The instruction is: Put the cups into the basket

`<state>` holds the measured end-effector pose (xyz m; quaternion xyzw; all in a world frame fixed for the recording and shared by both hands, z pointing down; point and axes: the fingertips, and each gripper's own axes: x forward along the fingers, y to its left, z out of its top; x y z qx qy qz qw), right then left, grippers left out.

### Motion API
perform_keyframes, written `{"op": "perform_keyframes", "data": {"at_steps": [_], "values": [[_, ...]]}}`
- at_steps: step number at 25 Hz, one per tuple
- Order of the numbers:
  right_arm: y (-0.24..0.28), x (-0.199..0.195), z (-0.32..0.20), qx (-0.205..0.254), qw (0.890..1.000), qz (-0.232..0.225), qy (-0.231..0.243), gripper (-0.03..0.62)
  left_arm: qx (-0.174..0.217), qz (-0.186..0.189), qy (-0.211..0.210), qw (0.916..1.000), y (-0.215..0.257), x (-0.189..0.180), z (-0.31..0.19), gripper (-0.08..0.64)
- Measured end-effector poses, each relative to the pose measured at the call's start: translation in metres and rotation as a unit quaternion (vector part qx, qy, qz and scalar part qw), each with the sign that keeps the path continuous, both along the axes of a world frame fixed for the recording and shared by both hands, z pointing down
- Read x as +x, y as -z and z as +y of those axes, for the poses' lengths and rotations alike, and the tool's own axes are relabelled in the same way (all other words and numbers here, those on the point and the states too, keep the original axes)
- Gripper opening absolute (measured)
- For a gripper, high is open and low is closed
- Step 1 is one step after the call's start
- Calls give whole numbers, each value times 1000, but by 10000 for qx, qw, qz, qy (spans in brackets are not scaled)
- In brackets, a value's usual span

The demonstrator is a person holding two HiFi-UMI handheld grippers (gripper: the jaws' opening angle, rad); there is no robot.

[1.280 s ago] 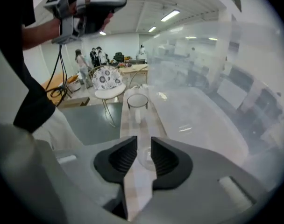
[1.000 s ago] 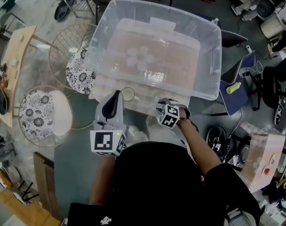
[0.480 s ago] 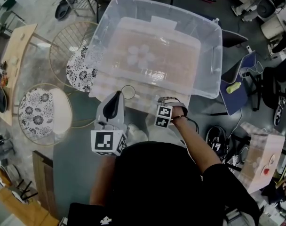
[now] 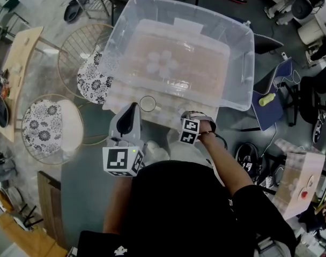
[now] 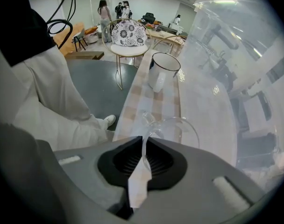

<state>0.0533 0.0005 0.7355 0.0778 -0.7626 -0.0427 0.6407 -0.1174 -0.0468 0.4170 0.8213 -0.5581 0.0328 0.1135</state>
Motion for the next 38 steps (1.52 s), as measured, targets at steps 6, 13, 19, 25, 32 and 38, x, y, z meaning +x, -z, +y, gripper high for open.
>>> {"op": "perform_keyframes", "data": {"at_steps": [6, 13, 19, 25, 32, 38], "values": [[11, -8, 7, -16, 9994, -311, -126, 27, 46, 156, 47, 9999, 6, -2, -5, 3], [38, -20, 9, 49, 9979, -650, -50, 28, 83, 191, 63, 9998, 6, -2, -7, 3], [78, -32, 9, 139, 9949, -994, 0, 28, 12, 289, 95, 9995, 2, -3, -10, 3], [114, -42, 11, 303, 9899, -1383, -5, 28, 27, 294, 72, 9995, 2, -2, -11, 3], [173, -58, 14, 536, 9804, -1897, 13, 28, 31, 235, 108, 9997, 0, -6, -14, 3], [223, -68, 15, 659, 9714, -2280, 64, 29, 46, 177, 226, 9996, 2, -16, -19, 3]]}}
